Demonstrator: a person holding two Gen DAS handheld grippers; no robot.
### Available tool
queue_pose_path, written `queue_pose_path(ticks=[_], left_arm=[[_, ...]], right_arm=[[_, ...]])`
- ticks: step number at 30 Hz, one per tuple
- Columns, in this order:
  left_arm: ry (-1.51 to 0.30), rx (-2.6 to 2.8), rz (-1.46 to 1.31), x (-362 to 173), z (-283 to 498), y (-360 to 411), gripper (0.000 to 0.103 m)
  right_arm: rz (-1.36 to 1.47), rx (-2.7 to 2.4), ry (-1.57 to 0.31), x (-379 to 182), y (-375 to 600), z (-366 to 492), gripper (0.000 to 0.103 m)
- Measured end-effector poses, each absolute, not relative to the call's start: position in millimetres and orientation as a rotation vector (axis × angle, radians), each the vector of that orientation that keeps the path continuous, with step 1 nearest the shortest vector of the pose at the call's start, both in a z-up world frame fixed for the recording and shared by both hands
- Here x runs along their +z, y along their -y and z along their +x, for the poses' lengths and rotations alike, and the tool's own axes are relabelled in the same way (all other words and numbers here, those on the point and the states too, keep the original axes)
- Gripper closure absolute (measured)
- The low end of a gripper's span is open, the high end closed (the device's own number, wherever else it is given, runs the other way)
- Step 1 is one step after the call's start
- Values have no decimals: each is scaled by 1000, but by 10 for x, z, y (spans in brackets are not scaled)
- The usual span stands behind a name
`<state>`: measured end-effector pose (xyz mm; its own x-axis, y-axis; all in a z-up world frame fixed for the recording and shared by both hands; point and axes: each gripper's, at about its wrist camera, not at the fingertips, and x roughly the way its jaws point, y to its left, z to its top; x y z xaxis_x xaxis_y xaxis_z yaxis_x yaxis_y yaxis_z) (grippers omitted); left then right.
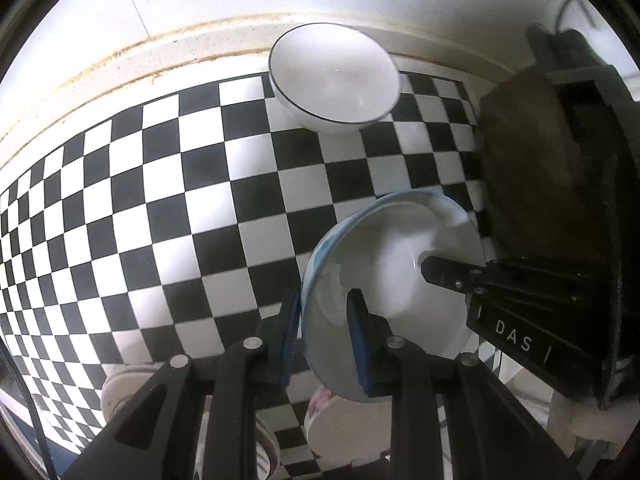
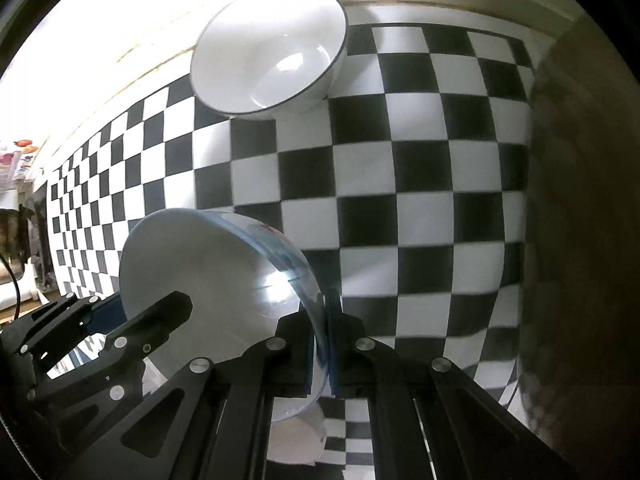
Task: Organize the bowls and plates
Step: 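Carry the heart-print bowl with both tools and lower it into the white bowl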
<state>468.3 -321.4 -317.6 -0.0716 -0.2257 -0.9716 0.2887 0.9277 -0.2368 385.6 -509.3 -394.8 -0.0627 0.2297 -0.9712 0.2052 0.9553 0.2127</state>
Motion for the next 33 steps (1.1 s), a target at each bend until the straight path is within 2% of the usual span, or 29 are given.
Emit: queue_pose_path(ticks=[10,16,33], left_arm=[[-1542,-485,95,-2894,4191,3115,81],[-1550,-510,134,-2903,3843,3036,81],[-1642,-519,204,-3316,3457,2975,81]], right_arm=[[372,12,-1586,-3660,5136,3170,97],[381,5,-1579,-3592,4914,2765,97],[424,-15,-1638,-4123,4719,2247,96]])
